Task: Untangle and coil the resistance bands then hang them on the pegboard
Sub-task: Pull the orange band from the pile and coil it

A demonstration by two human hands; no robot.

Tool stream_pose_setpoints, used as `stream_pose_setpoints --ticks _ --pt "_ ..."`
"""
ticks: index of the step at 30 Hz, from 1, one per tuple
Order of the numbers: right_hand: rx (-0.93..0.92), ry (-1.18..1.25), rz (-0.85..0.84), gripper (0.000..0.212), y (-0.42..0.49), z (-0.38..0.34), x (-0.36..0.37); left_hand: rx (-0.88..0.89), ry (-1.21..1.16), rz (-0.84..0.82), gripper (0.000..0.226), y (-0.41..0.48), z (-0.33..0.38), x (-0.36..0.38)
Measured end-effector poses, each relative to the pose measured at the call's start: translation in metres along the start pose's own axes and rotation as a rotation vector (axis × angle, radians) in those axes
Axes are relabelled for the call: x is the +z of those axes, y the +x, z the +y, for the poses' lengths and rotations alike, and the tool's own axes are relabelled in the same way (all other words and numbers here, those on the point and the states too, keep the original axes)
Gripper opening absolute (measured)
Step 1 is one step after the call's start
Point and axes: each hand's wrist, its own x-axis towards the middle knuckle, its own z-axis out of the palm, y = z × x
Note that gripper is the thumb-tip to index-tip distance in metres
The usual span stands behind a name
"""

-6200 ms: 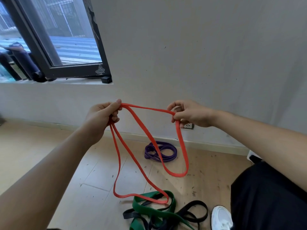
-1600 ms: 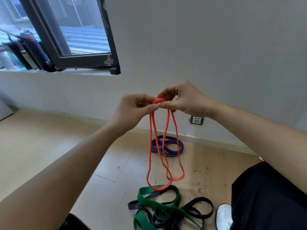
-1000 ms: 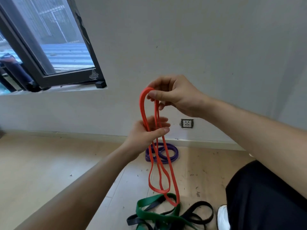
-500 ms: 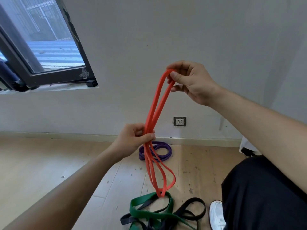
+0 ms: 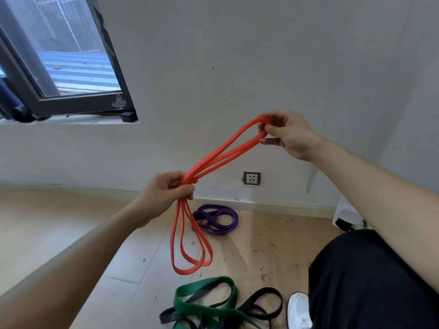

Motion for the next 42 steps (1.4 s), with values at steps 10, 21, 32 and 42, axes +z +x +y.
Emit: stream_pose_setpoints --ticks 10,21,32,42 --pt "0.261 -0.687 -0.430 0.013 -0.008 0.049 0.011 0.028 -0.148 0.190 0.015 -0.004 0.015 -0.020" --pt "0.141 -0.479 -0.675 0.059 -0.034 0.001 0.112 0.086 -0.023 0.009 0.017 -0.007 0.031 -0.013" --pt "0.041 -0.527 -0.668 0.011 -0.039 -0.006 0.124 0.031 0.064 -0.035 0.027 -0.015 0.019 -0.021" --pt "-0.082 -0.379 -0.526 0.014 -0.031 -0.018 0.107 0.010 0.072 -0.047 0.022 -0.016 0.011 -0.021"
